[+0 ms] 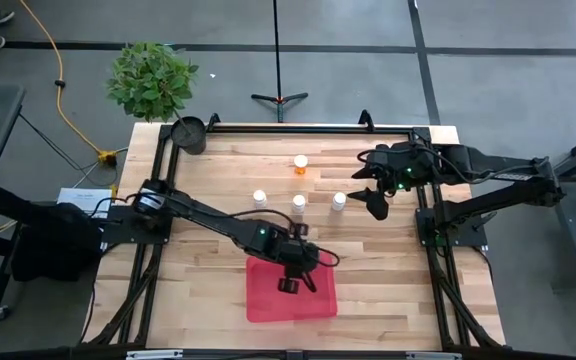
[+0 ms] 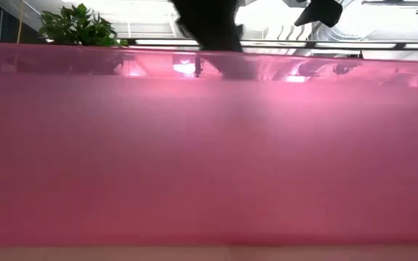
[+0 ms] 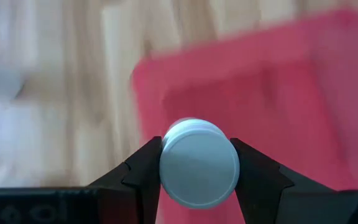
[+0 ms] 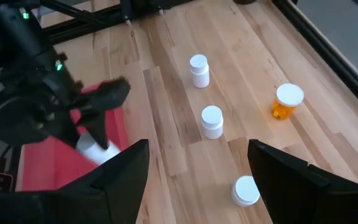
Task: Pick and place pill bottles into a basket
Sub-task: Put the white medicine bottle into the red container
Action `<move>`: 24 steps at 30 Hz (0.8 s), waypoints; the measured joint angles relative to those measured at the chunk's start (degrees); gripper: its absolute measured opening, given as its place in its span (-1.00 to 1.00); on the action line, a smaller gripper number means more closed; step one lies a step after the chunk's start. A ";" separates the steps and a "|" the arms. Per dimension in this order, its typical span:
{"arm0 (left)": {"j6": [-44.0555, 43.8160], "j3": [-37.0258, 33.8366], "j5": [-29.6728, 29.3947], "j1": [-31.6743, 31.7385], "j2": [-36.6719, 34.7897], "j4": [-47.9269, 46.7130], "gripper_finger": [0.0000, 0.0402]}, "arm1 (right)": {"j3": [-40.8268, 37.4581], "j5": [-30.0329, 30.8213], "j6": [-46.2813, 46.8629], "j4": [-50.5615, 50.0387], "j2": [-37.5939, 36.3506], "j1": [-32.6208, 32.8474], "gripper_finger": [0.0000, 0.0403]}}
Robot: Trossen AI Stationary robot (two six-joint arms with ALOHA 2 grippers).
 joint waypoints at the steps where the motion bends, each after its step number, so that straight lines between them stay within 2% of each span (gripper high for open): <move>1: 0.24 -0.01 0.22 -0.20 0.37 0.25 -0.02 | 0.00 0.16 -0.20 -0.22 0.00 0.00 0.31; 7: 0.36 -0.33 2.67 -0.30 2.16 -0.50 -0.02 | 0.02 0.39 -0.79 -0.27 0.19 0.00 0.31; 12: -0.09 -0.25 3.79 -0.30 3.02 2.55 -0.02 | 0.02 0.59 -0.79 -0.28 0.45 -0.02 0.31; 24: 0.85 -0.11 3.66 -0.21 3.41 7.70 -0.02 | 0.02 0.82 -0.72 0.16 0.69 -0.02 0.31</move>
